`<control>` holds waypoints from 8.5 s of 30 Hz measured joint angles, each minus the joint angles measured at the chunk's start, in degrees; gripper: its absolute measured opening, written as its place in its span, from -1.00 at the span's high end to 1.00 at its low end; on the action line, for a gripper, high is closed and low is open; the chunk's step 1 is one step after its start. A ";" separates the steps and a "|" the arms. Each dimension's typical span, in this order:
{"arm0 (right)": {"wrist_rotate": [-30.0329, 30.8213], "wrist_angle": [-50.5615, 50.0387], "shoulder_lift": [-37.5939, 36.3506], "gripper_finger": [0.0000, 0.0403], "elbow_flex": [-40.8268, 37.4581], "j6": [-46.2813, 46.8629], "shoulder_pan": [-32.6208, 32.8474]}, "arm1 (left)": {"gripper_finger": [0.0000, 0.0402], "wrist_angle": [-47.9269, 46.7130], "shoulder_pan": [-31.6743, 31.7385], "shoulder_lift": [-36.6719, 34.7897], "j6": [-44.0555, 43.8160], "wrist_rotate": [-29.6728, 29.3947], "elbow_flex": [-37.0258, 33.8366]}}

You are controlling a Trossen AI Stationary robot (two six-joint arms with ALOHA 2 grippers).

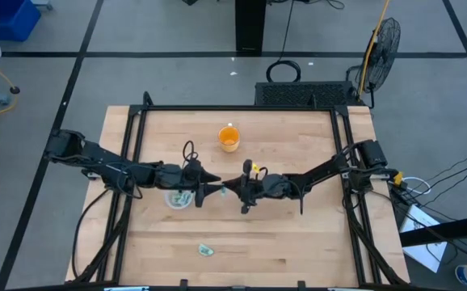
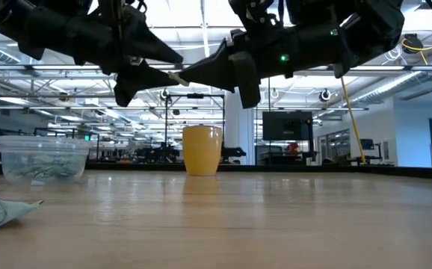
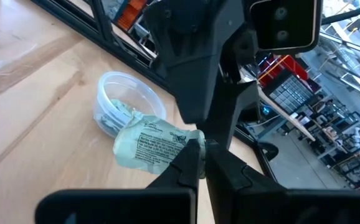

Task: Pick and place Stevia / Truvia into bins
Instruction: Put the middle stevia packet into the container, then put the stevia packet into the container, then return to Home Position

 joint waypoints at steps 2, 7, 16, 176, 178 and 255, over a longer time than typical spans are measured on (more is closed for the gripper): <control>0.00 0.00 0.00 0.97 0.00 0.00 0.00 | 0.05 0.77 -0.35 0.58 0.61 0.82 0.00; 0.02 0.10 0.00 0.97 0.00 -0.02 0.00 | 0.05 2.41 -1.53 2.73 2.10 1.29 0.00; -0.02 0.65 0.00 0.97 0.00 1.22 -0.04 | 0.63 4.97 -1.53 5.36 4.65 1.27 0.00; -24.22 -7.78 -4.94 0.18 0.00 15.83 3.39 | 0.98 -63.47 -25.23 5.83 12.89 -5.45 20.46; -24.22 -7.82 -4.94 0.18 0.00 15.63 3.39 | 0.98 -70.29 -25.77 2.53 10.02 -8.73 20.46; -9.13 -14.43 -85.00 0.18 -49.88 40.24 8.24 | 0.48 -56.38 -28.19 -62.56 15.18 -24.21 -2.32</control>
